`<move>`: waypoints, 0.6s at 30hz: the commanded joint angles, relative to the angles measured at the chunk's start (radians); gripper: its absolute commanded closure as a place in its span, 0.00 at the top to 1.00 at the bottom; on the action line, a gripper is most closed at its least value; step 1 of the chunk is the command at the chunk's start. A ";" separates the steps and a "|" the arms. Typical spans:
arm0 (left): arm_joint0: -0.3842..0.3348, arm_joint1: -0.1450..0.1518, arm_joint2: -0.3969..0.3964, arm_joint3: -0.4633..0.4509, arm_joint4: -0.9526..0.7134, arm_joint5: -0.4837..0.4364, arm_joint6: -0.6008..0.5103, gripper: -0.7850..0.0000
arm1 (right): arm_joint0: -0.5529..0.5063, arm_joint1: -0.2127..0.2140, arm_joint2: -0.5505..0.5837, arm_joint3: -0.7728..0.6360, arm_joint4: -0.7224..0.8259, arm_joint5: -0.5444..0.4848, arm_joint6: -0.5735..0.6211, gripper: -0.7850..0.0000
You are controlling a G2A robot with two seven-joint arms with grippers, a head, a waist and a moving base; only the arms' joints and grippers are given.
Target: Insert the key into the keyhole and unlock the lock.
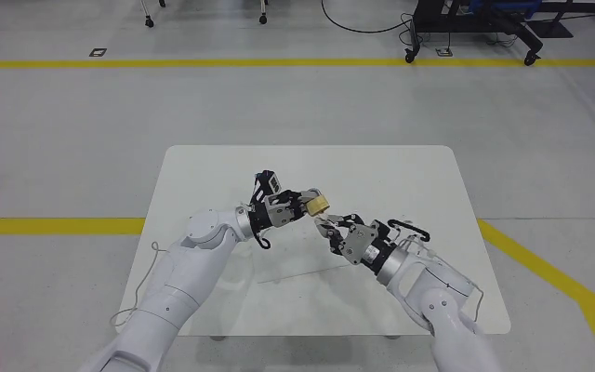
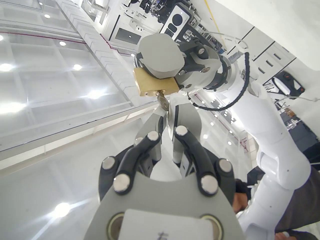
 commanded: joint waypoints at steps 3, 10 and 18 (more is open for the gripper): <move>0.000 0.000 0.000 0.000 0.000 0.000 0.000 0.00 | -0.008 -0.001 0.017 0.034 0.111 0.025 0.041 0.00; 0.000 0.000 0.000 0.000 0.000 0.000 0.000 0.00 | -0.031 0.003 0.044 0.055 0.191 0.048 0.101 0.00; 0.000 0.000 0.000 0.000 0.000 0.000 0.000 0.00 | -0.045 0.012 0.062 -0.024 0.049 0.026 0.091 1.00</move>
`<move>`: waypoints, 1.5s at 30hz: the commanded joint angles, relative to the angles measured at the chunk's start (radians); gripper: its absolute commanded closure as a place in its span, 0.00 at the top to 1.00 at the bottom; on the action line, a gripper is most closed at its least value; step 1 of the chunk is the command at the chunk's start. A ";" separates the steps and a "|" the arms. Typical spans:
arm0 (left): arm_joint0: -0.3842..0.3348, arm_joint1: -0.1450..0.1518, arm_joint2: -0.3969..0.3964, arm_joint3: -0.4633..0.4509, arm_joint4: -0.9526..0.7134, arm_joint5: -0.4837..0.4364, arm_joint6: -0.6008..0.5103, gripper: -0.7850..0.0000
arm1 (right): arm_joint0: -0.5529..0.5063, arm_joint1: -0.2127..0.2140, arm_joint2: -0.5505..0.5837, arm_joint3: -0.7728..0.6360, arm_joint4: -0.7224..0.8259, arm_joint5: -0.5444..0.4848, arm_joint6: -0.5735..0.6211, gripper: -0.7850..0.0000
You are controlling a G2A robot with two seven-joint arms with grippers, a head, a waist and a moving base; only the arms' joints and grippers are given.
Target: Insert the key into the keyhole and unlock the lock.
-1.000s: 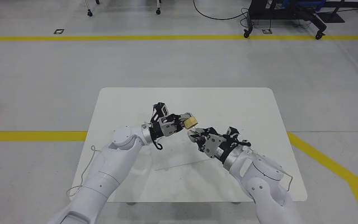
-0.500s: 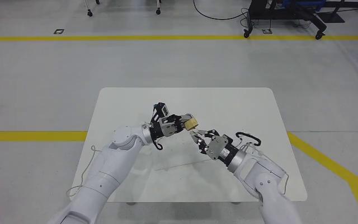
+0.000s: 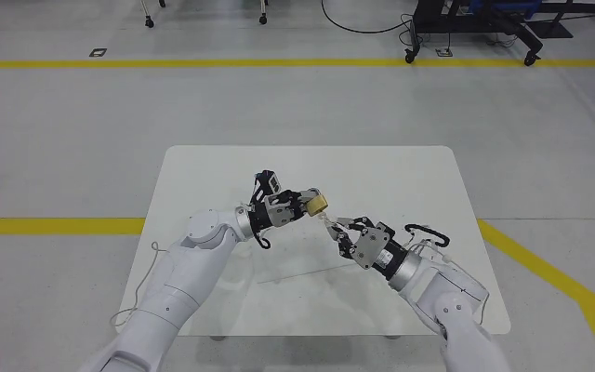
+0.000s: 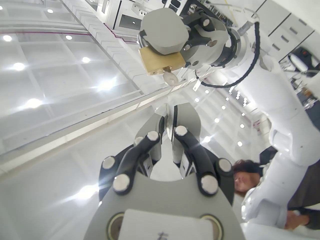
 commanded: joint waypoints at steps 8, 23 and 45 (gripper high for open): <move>0.040 0.003 -0.028 -0.066 -0.038 -0.002 0.039 0.00 | -0.009 0.001 -0.021 -0.023 -0.080 -0.081 0.016 1.00; 0.082 0.003 -0.048 -0.109 -0.053 -0.054 0.041 0.00 | -0.030 0.001 -0.064 -0.025 -0.265 -0.214 0.051 0.34; 0.075 -0.003 -0.047 -0.098 -0.027 -0.066 0.032 0.00 | 0.011 -0.005 -0.100 -0.021 -0.236 -0.179 0.016 0.29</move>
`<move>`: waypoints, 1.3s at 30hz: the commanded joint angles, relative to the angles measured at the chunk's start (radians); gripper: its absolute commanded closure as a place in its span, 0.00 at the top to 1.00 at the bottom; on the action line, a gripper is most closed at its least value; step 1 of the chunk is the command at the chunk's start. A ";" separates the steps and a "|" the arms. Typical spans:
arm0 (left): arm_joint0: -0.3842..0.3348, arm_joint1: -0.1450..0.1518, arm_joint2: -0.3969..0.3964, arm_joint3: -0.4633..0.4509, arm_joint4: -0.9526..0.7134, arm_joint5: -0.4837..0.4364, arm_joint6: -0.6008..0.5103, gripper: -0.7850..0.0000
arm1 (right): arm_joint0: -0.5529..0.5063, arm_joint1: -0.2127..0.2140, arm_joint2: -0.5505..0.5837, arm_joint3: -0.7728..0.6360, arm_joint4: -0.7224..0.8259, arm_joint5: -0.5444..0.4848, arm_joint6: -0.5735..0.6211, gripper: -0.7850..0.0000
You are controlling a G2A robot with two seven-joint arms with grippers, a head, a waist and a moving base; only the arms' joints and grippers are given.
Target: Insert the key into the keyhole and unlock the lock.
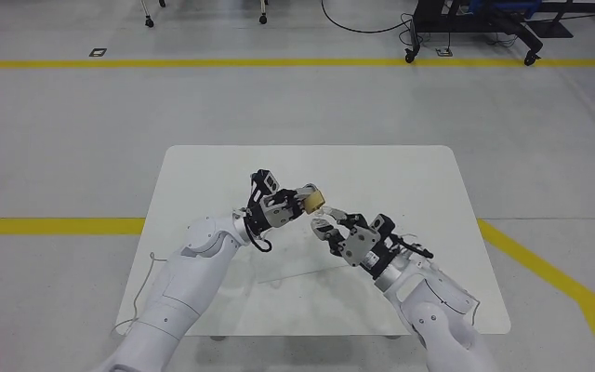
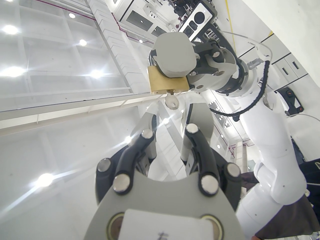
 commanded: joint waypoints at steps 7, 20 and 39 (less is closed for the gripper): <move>0.009 -0.001 0.001 -0.023 0.017 -0.008 0.005 0.00 | 0.021 -0.006 -0.013 0.026 0.038 0.003 -0.035 0.00; 0.023 0.002 -0.014 -0.042 0.049 -0.044 0.016 0.00 | 0.007 -0.012 0.042 0.063 0.287 0.054 -0.057 0.00; 0.050 0.032 -0.084 -0.089 0.137 0.033 0.041 0.00 | 0.002 -0.004 0.165 0.027 0.474 0.090 -0.128 1.00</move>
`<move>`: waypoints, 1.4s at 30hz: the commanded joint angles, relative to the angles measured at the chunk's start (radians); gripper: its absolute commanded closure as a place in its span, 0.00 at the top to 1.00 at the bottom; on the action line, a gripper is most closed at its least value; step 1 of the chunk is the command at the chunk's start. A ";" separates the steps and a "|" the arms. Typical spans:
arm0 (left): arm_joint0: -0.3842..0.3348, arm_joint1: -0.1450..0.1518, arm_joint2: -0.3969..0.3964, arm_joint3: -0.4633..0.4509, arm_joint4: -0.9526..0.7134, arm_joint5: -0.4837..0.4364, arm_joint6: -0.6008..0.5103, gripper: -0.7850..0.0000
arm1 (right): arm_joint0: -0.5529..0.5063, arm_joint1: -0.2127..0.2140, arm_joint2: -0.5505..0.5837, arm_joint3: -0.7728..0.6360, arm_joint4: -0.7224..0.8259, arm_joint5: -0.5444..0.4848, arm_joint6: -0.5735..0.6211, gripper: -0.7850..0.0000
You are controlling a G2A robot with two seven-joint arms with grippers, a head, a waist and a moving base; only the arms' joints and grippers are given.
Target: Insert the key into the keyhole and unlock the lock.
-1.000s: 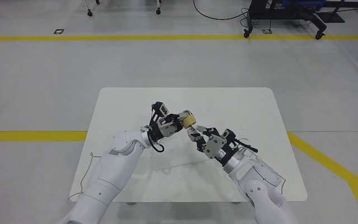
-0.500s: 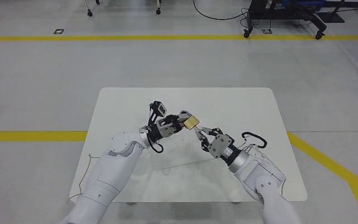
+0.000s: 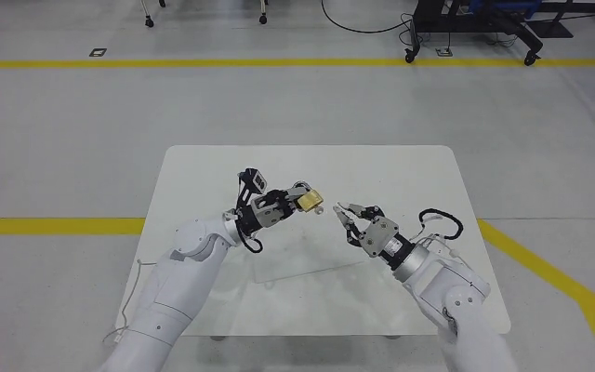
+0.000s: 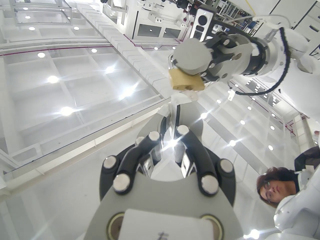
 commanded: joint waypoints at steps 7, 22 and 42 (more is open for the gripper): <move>0.006 0.040 -0.049 -0.078 0.259 0.174 0.079 0.00 | -0.006 0.002 0.025 -0.007 -0.006 -0.010 0.008 1.00; -0.109 0.056 0.099 0.074 0.624 0.490 -0.037 0.00 | -0.006 0.002 0.025 -0.007 -0.006 -0.010 0.008 1.00; -0.021 0.111 -0.096 -0.179 0.570 0.318 -0.017 1.00 | -0.006 0.002 0.025 -0.007 -0.006 -0.010 0.008 1.00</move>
